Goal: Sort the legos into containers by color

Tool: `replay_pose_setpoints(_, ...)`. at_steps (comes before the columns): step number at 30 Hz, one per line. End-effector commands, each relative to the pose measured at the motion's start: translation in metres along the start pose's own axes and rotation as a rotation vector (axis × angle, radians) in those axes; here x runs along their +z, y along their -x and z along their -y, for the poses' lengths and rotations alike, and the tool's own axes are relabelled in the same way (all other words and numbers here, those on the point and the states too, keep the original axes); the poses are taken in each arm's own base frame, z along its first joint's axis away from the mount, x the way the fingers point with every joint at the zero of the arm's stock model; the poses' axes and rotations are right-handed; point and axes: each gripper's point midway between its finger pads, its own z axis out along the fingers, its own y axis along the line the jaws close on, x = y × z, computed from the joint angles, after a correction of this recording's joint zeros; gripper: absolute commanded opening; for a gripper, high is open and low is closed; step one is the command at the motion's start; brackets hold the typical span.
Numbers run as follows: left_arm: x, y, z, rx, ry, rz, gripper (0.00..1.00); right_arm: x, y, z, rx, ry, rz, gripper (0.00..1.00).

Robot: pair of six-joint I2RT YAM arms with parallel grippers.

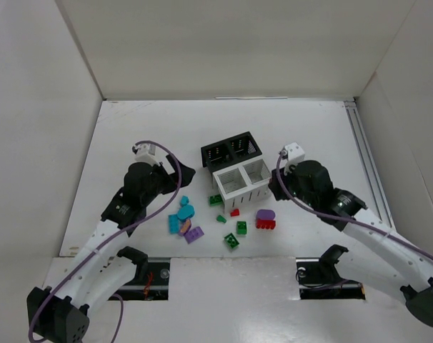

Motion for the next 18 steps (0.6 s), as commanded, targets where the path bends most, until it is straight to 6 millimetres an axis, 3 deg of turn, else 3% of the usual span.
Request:
replay_pose_setpoints(1, -0.003, -0.008, 0.001, -0.022, -0.021, -0.021, 1.0, 0.009, 0.078, -0.026, -0.21, 0.114, 0.236, 0.29)
replay_pose_setpoints(6, -0.003, -0.025, -0.012, -0.062, 0.025, -0.072, 1.0, 0.028, 0.111, -0.034, -0.283, 0.106, 0.271, 0.32)
replay_pose_setpoints(12, -0.003, -0.043, -0.026, -0.1, 0.07, -0.119, 1.0, 0.051, 0.111, -0.036, -0.32, 0.098, 0.229, 0.4)
replay_pose_setpoints(18, -0.001, -0.06, -0.042, -0.125, 0.128, -0.164, 1.0, 0.051, 0.107, -0.035, -0.312, 0.095, 0.224, 0.68)
